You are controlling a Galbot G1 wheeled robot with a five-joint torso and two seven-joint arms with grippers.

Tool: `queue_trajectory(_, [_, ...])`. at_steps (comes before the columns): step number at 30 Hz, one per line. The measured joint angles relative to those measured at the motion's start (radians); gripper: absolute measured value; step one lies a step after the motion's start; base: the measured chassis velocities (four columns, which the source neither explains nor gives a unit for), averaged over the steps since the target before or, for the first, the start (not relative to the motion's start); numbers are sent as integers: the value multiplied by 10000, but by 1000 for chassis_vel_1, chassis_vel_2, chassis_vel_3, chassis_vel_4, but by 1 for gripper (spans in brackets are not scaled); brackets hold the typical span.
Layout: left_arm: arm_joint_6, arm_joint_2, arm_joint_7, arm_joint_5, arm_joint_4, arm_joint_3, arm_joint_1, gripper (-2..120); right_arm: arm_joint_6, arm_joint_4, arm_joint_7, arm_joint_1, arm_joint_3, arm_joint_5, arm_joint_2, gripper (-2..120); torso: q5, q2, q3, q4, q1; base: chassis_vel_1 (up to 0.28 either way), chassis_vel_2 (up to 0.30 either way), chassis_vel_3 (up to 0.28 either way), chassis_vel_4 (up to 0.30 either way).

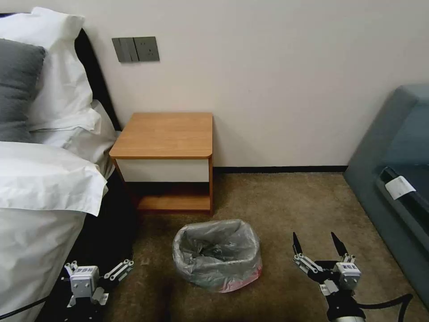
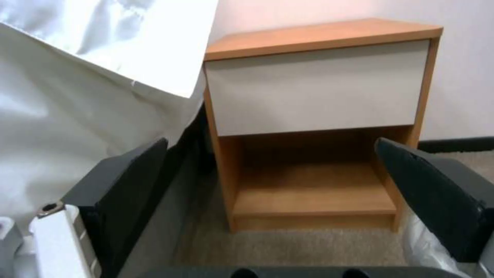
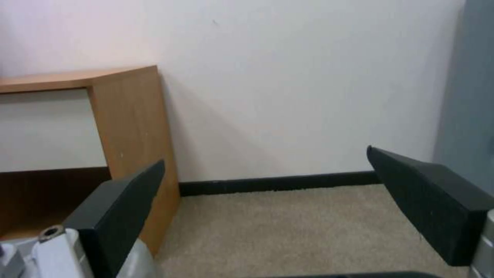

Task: Pick up the garbage bag from the table and place it over the trash can.

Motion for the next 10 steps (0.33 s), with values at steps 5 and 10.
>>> queue_trajectory(5, [9,2,-3,-1,4,4,-5,100,-8,0,5,3,-2,-3,-1,100,0,0,0,0,0,0,0,0,0])
queue_trajectory(10, [13,4,-5,-3,9,8,-8,100,-13,1,10,6,-3,-4,-2,100,0,0,0,0,0,0,0,0,0])
